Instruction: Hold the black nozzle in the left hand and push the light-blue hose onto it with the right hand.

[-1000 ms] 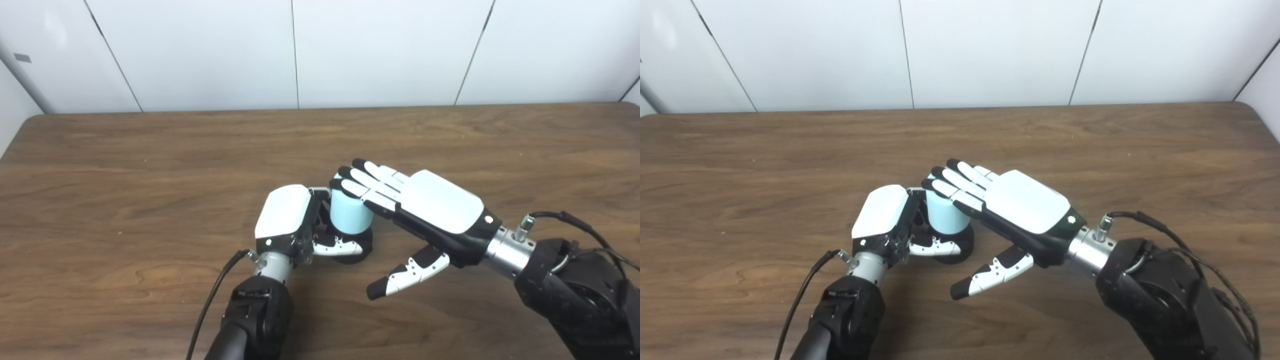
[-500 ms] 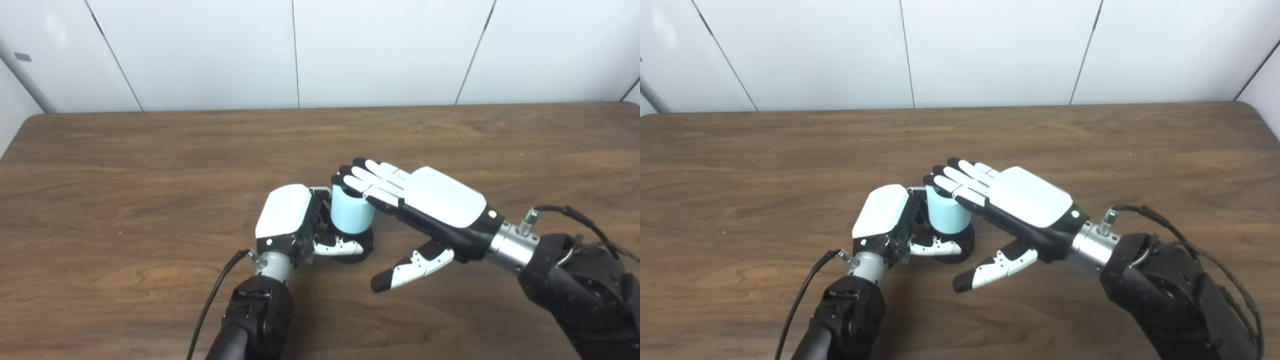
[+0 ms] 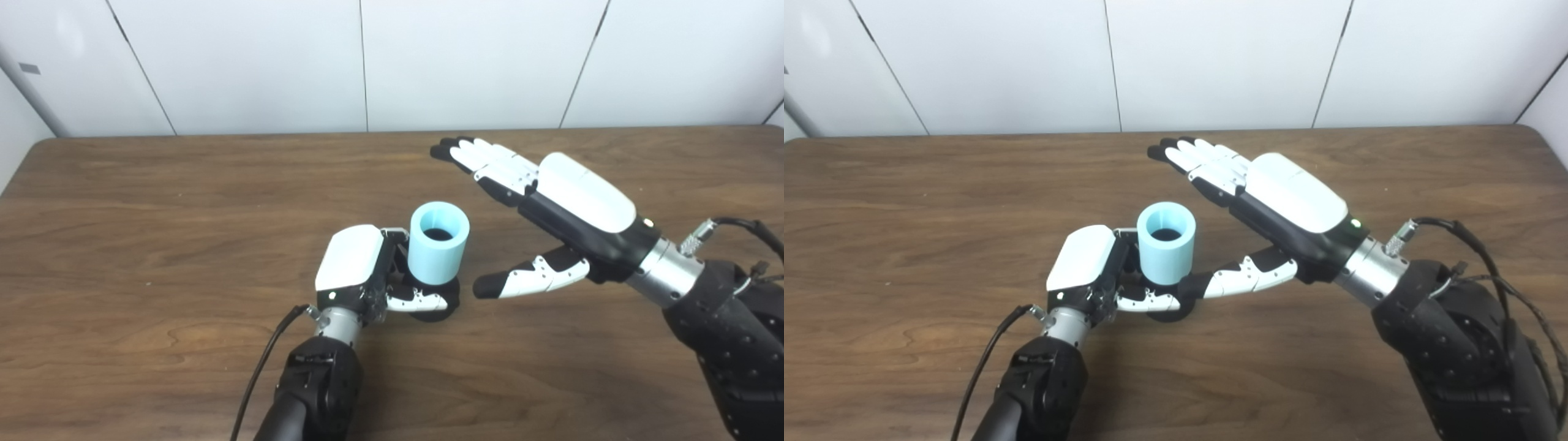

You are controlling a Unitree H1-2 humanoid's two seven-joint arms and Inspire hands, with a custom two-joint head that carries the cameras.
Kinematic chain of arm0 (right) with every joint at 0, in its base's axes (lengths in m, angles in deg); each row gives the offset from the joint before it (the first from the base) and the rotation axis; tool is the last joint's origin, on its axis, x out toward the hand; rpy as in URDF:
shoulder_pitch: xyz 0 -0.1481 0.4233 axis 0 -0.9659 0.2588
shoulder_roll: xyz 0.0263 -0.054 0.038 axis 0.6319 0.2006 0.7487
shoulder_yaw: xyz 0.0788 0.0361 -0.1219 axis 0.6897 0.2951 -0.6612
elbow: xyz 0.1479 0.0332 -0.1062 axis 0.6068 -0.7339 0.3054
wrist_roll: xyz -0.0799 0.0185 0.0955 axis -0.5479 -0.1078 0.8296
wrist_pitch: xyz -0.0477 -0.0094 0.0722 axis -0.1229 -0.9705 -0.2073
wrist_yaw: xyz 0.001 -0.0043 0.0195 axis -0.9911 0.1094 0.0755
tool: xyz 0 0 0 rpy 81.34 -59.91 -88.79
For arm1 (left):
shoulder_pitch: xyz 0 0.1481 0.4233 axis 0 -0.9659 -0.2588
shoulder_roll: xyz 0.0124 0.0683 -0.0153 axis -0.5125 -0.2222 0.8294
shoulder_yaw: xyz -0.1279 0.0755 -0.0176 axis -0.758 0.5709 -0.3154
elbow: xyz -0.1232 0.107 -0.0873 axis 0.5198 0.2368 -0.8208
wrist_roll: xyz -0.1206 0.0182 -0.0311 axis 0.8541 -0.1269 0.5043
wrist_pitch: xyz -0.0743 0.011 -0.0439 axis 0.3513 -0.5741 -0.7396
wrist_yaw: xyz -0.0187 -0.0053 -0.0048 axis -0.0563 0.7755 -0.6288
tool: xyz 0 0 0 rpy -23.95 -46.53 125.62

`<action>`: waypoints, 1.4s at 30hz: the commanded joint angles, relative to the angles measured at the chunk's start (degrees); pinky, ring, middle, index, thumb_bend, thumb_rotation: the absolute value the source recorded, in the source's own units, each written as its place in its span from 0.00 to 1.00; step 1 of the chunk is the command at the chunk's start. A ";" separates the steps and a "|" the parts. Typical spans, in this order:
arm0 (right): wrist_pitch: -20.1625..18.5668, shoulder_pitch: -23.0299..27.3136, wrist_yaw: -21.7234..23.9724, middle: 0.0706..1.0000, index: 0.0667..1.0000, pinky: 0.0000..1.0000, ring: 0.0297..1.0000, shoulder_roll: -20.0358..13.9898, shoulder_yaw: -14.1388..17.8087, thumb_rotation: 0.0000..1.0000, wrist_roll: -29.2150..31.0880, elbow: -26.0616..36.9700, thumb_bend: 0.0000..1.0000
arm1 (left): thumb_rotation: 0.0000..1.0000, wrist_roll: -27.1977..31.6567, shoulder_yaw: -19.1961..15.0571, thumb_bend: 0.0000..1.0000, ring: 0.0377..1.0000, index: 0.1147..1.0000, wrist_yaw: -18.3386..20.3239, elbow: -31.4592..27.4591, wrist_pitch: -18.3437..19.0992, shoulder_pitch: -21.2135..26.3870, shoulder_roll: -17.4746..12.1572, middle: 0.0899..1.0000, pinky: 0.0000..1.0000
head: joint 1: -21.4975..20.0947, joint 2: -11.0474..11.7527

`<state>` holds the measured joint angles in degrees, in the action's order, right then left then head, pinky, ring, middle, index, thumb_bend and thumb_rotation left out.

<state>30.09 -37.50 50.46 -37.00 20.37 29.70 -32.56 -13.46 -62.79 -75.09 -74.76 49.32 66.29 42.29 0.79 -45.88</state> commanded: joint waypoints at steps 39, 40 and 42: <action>-0.12 -2.12 -2.90 1.00 0.98 0.94 1.00 2.10 0.95 0.94 -2.90 -1.43 0.59 | 0.31 -0.17 -5.84 1.00 0.86 0.83 7.38 -6.97 -5.02 5.91 -7.34 0.85 0.89 | 1.21 0.67; -0.35 -2.32 -3.15 1.00 0.98 0.94 1.00 2.28 1.20 0.93 -2.53 -1.82 0.59 | 0.31 0.16 -6.46 1.00 0.87 0.83 8.26 -7.55 -4.76 5.98 -7.75 0.85 0.90 | 1.10 0.65; -0.64 -2.63 -3.52 1.00 0.98 0.93 1.00 2.55 1.56 0.92 -1.91 -2.44 0.59 | 0.31 0.84 -7.52 1.00 0.88 0.84 9.49 -8.29 -4.57 6.04 -8.23 0.86 0.91 | 0.85 0.69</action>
<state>29.59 -40.83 48.85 -34.61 20.89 26.86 -35.37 -13.22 -69.50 -65.61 -80.85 44.81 70.38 34.28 1.85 -45.18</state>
